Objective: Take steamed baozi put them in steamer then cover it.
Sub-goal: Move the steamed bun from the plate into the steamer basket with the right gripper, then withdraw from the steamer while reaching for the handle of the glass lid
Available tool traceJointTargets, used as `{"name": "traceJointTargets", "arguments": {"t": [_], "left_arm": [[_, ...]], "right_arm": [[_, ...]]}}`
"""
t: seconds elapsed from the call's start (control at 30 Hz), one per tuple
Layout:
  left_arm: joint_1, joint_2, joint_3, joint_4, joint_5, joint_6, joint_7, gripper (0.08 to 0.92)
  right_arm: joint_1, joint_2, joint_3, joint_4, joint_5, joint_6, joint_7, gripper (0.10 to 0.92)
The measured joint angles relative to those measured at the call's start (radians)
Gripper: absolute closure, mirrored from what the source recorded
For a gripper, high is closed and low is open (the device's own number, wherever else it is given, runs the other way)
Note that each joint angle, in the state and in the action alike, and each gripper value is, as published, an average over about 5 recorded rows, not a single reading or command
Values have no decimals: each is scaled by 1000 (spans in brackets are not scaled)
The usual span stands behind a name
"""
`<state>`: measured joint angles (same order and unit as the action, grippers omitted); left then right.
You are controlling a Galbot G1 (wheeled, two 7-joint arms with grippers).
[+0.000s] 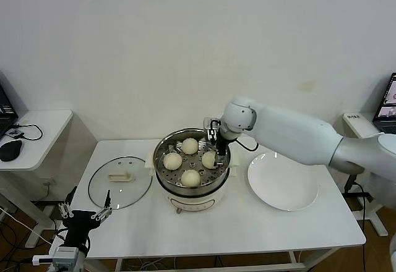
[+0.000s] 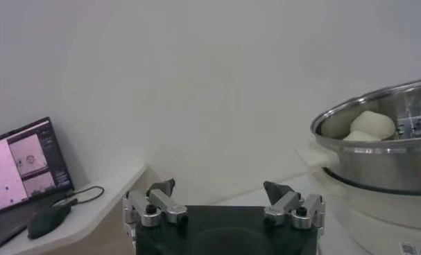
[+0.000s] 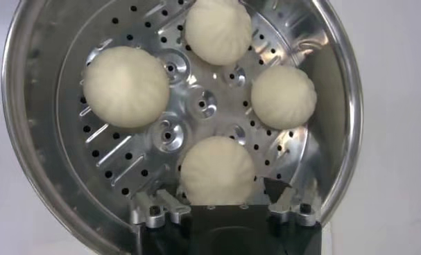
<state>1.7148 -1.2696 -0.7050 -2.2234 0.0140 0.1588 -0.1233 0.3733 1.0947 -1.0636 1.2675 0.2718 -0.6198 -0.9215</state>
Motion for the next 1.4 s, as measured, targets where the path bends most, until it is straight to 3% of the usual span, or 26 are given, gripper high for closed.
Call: {"name": "traceJointTargets", "arguments": {"t": [0.27, 0.53, 0.8, 1.07, 1.4], "left_arm": [[-4, 0, 9, 2, -6, -8, 2, 177], [-3, -1, 10, 9, -8, -28, 4, 177], [-9, -11, 14, 23, -4, -58, 4, 177], [-21, -34, 27, 52, 38, -106, -20, 177], [-42, -32, 16, 126, 233, -191, -57, 177]], "right_arm": [[1, -83, 71, 87, 70, 25, 92, 203], [-155, -177, 240, 215, 150, 107, 374, 203], [-518, -204, 573, 314, 77, 295, 630, 203], [-923, -123, 971, 371, -54, 544, 746, 203], [-1346, 88, 1452, 443, -125, 738, 738, 203]]}}
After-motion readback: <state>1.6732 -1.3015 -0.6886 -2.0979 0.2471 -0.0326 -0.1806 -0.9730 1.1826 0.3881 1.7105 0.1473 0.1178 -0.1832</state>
